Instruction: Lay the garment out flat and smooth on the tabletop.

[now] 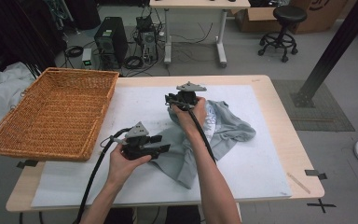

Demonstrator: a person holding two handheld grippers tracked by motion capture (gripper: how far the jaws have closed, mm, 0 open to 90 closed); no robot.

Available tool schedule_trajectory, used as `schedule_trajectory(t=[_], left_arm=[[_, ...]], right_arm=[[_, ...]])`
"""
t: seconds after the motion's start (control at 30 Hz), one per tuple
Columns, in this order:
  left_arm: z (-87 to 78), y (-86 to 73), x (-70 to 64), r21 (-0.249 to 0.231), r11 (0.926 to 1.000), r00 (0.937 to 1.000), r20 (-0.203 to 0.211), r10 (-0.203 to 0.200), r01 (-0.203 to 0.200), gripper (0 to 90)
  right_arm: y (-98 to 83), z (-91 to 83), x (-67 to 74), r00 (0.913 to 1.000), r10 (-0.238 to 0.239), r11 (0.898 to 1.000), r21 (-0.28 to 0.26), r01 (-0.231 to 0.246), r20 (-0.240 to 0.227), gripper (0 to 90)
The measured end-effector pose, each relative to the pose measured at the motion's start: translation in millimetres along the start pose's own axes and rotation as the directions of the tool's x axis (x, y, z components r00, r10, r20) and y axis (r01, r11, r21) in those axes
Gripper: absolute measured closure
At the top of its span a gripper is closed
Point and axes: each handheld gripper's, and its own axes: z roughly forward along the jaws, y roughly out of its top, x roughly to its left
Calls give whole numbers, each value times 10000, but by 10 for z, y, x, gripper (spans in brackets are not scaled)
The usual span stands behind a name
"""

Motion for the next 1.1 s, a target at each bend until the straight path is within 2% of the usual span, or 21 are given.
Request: schedule_trajectory(t=[0.03, 0.07, 0.17, 0.27, 0.3, 0.33, 0.43, 0.57, 0.6, 0.67, 0.7, 0.73, 0.77, 0.8, 0.83, 0.9, 0.93, 0.97, 1.03, 1.07, 1.1], left_arm=[[16, 2, -28, -16, 10000, 9999, 76, -72, 72, 455], [62, 3, -63, 58, 9999, 9997, 171, -150, 149, 455], [115, 0, -99, 186, 9994, 9993, 235, -287, 282, 454], [243, -25, -225, 399, 9971, 9959, 610, -672, 649, 463], [243, -25, -225, 399, 9971, 9959, 610, -672, 649, 466], [328, -54, -308, 660, 9955, 9948, 718, -725, 678, 467], [409, -91, -373, 905, 9931, 9931, 838, -818, 741, 477], [547, -156, -497, 1329, 9879, 9881, 1205, -957, 795, 497], [616, -186, -548, 1501, 9862, 9867, 1354, -902, 696, 528], [654, -201, -559, 1631, 9847, 9857, 1456, -851, 610, 575], [663, -205, -553, 1628, 9852, 9866, 1439, -769, 530, 660], [633, -185, -498, 1602, 9857, 9902, 1194, -725, 528, 783], [633, -185, -498, 1602, 9857, 9902, 1194, -725, 528, 830], [538, -118, -396, 1191, 9903, 9953, 557, -787, 716, 841], [538, -118, -396, 1191, 9903, 9953, 557, -787, 716, 850], [395, -5, -225, 520, 9976, 9975, -571, -423, 453, 856], [330, 55, -127, 404, 9987, 9941, -1046, -275, 319, 858], [267, 117, -29, 362, 9992, 9858, -1674, -107, 170, 858], [179, 238, 138, 472, 9985, 9596, -2784, 401, -280, 859], [103, 377, 334, 868, 9938, 9040, -4158, 996, -696, 858], [103, 377, 334, 868, 9938, 9040, -4158, 996, -696, 858]], right_arm=[[0, 0, 0, 10000, 0, 10000, 0, 0, 0, 733], [-1, -21, -41, 9993, -327, 9994, -61, 328, 189, 716], [12, -102, -83, 9989, -314, 9992, -215, 322, 355, 683], [-25, -418, -230, 9967, -208, 9987, -450, 244, 784, 647], [-25, -418, -230, 9967, -208, 9987, -450, 244, 784, 647], [-77, -571, -293, 9946, -173, 9983, -544, 230, 1021, 645], [-183, -834, -388, 9895, -136, 9972, -704, 239, 1441, 641], [-314, -1097, -475, 9831, 22, 9959, -888, 143, 1833, 633], [-389, -1213, -506, 9797, 160, 9942, -1070, 56, 1996, 632], [-429, -1268, -515, 9781, 195, 9938, -1116, 38, 2070, 629], [-474, -1326, -519, 9764, 227, 9935, -1140, 20, 2149, 625], [-538, -1406, -511, 9743, 206, 9935, -1136, 51, 2245, 620], [-538, -1406, -511, 9743, 206, 9935, -1136, 51, 2245, 620], [-584, -1473, -496, 9725, 234, 9925, -1222, 52, 2315, 617], [-584, -1473, -496, 9725, 234, 9925, -1222, 52, 2315, 617], [-635, -1541, -472, 9718, 259, 9917, -1287, 46, 2345, 616], [-655, -1562, -460, 9720, 206, 9918, -1276, 96, 2339, 614], [-674, -1579, -446, 9722, 122, 9920, -1247, 175, 2338, 613], [-729, -1608, -399, 9728, 31, 9924, -1203, 255, 2317, 611], [-755, -1610, -366, 9752, 48, 9924, -1209, 225, 2213, 610], [-771, -1606, -343, 9777, 21, 9925, -1201, 236, 2098, 609]])
